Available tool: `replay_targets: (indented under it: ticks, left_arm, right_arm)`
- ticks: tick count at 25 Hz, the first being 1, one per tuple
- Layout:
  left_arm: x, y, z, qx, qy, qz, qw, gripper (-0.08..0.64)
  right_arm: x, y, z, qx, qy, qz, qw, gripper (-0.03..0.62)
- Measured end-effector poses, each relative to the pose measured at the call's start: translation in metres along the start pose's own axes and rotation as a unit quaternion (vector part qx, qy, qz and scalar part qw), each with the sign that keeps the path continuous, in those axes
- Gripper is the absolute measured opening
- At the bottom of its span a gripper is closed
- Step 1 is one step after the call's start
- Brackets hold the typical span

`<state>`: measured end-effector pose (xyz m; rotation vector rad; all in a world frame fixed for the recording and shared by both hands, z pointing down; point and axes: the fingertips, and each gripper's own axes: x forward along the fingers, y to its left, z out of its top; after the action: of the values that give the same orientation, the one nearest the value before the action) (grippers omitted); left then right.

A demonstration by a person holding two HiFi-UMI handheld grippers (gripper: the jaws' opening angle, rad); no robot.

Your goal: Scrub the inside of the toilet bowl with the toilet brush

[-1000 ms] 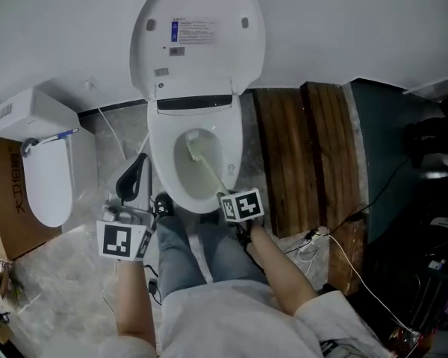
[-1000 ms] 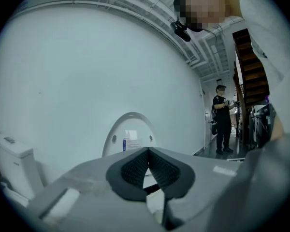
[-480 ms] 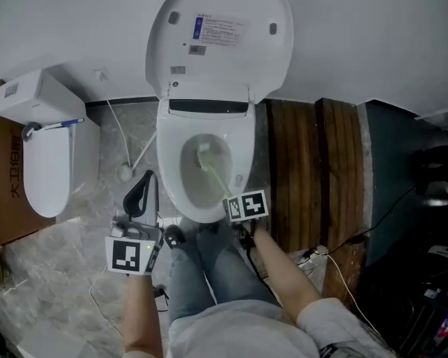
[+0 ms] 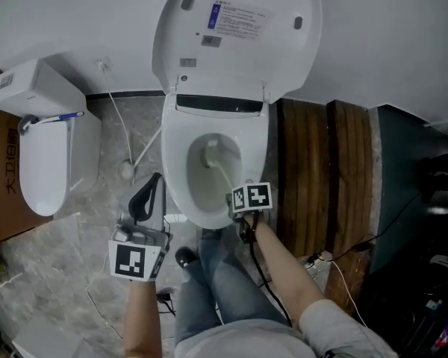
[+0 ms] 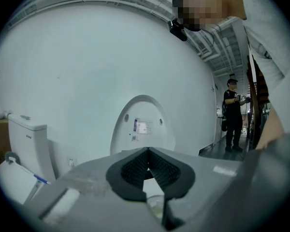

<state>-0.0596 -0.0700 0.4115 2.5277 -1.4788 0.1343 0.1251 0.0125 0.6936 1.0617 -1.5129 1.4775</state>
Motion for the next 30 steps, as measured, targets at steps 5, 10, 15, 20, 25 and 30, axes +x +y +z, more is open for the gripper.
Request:
replay_targets:
  ticks: [5,10,15,20,25,30]
  left_arm:
    - [0.003,-0.002,-0.017,0.007,-0.002,-0.02,0.9998,-0.01]
    - [0.006,0.001,-0.033,0.007,0.002,-0.015,0.9999,-0.01]
    - [0.01,0.0,-0.044,0.017,0.008,-0.02,0.9996,-0.01]
    - [0.012,0.004,-0.052,0.021,0.015,-0.021,0.9995,-0.011]
    - [0.012,0.012,-0.057,0.017,0.017,-0.009,0.9997,-0.01]
    - [0.012,0.019,-0.063,0.013,0.024,0.001,0.9996,-0.01]
  right_arm:
    - [0.02,-0.005,0.014,-0.001,-0.014,-0.01,1.0,0.06]
    - [0.036,-0.008,0.027,-0.014,-0.02,-0.017,1.0,0.06]
    - [0.047,-0.015,0.039,-0.027,-0.033,-0.045,0.998,0.06]
    - [0.056,-0.018,0.05,-0.032,-0.041,-0.057,0.997,0.06]
    - [0.063,-0.018,0.062,-0.039,-0.049,-0.065,0.996,0.058]
    - [0.071,-0.014,0.063,-0.052,-0.045,-0.064,0.996,0.054]
